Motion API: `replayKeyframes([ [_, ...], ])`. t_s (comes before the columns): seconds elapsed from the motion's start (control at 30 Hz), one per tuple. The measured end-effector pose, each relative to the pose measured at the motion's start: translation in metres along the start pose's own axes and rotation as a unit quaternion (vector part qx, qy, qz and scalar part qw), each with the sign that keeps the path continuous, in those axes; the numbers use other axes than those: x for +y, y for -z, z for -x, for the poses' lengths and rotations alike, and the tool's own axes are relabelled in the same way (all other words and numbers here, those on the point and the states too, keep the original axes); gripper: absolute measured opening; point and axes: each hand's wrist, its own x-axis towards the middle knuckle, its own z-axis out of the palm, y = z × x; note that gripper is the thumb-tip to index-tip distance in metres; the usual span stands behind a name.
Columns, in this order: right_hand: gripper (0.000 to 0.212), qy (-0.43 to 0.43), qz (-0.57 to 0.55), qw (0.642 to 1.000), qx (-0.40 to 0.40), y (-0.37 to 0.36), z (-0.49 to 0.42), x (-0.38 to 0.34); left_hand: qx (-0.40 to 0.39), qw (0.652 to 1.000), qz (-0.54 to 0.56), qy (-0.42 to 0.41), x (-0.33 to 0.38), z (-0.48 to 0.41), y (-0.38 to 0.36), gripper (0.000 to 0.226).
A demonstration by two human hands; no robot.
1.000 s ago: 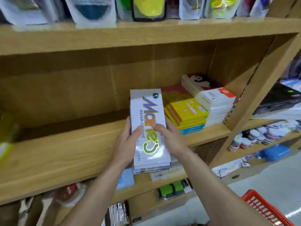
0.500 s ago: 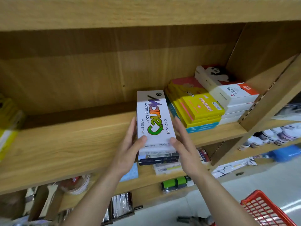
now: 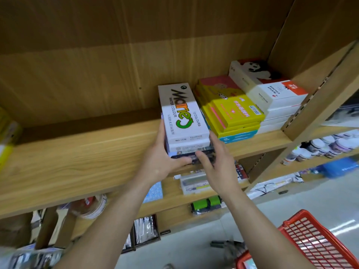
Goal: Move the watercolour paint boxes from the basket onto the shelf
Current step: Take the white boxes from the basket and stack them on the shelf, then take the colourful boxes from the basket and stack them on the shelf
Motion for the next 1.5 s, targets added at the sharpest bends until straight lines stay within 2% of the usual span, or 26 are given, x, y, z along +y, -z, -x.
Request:
replayKeyframes([
  [0.07, 0.059, -0.026, -0.004, 0.999, 0.038, 0.003, 0.004, 0.007, 0.021, 1.0, -0.013, -0.002, 0.004, -0.013, -0.006, 0.133],
  [0.3, 0.028, -0.027, 0.027, 0.991, 0.131, 0.007, -0.004, 0.019, 0.062, 0.997, -0.053, -0.012, 0.005, -0.037, -0.025, 0.123],
  [0.47, 0.022, -0.061, 0.029, 0.989, 0.131, 0.003, -0.015, 0.02, -0.002, 0.998, -0.067, -0.017, -0.004, -0.033, -0.014, 0.13],
  [0.6, 0.025, -0.112, 0.018, 0.981, 0.16, 0.001, -0.024, 0.017, 0.003, 0.995, -0.098, -0.017, -0.008, -0.034, -0.018, 0.127],
  [0.77, 0.024, -0.101, 0.022, 0.983, 0.155, 0.002, -0.022, 0.017, 0.015, 0.993, -0.114, 0.0, 0.0, -0.028, -0.02, 0.121],
  [0.83, 0.024, -0.09, 0.02, 0.984, 0.151, 0.008, -0.017, 0.017, 0.026, 0.991, -0.134, 0.006, 0.005, -0.015, -0.018, 0.114],
  [0.9, 0.022, -0.07, 0.028, 0.986, 0.152, 0.019, -0.006, 0.02, 0.061, 0.988, -0.143, -0.006, 0.011, 0.006, -0.013, 0.096],
  [0.97, 0.02, -0.06, 0.053, 0.986, 0.144, 0.033, 0.013, 0.03, 0.105, 0.984, -0.134, -0.06, 0.016, 0.031, -0.012, 0.072],
  [1.03, 0.02, -0.075, 0.097, 0.982, 0.141, 0.051, 0.036, 0.047, 0.105, 0.98, -0.123, -0.112, 0.025, 0.051, -0.021, 0.056],
  [1.13, 0.023, -0.147, 0.164, 0.966, 0.132, 0.082, 0.074, 0.082, -0.008, 0.984, -0.119, -0.13, 0.036, 0.064, -0.058, 0.042],
  [1.23, 0.029, -0.231, 0.202, 0.943, 0.128, 0.116, 0.122, 0.122, -0.16, 0.971, -0.147, -0.099, 0.035, 0.066, -0.114, 0.044],
  [1.33, 0.028, -0.322, 0.214, 0.911, 0.144, 0.15, 0.184, 0.164, -0.29, 0.941, -0.159, -0.07, 0.018, 0.069, -0.182, 0.041],
  [1.5, 0.034, -0.482, 0.196, 0.841, 0.149, 0.19, 0.302, 0.223, -0.441, 0.871, -0.208, -0.061, -0.014, 0.093, -0.295, 0.033],
])
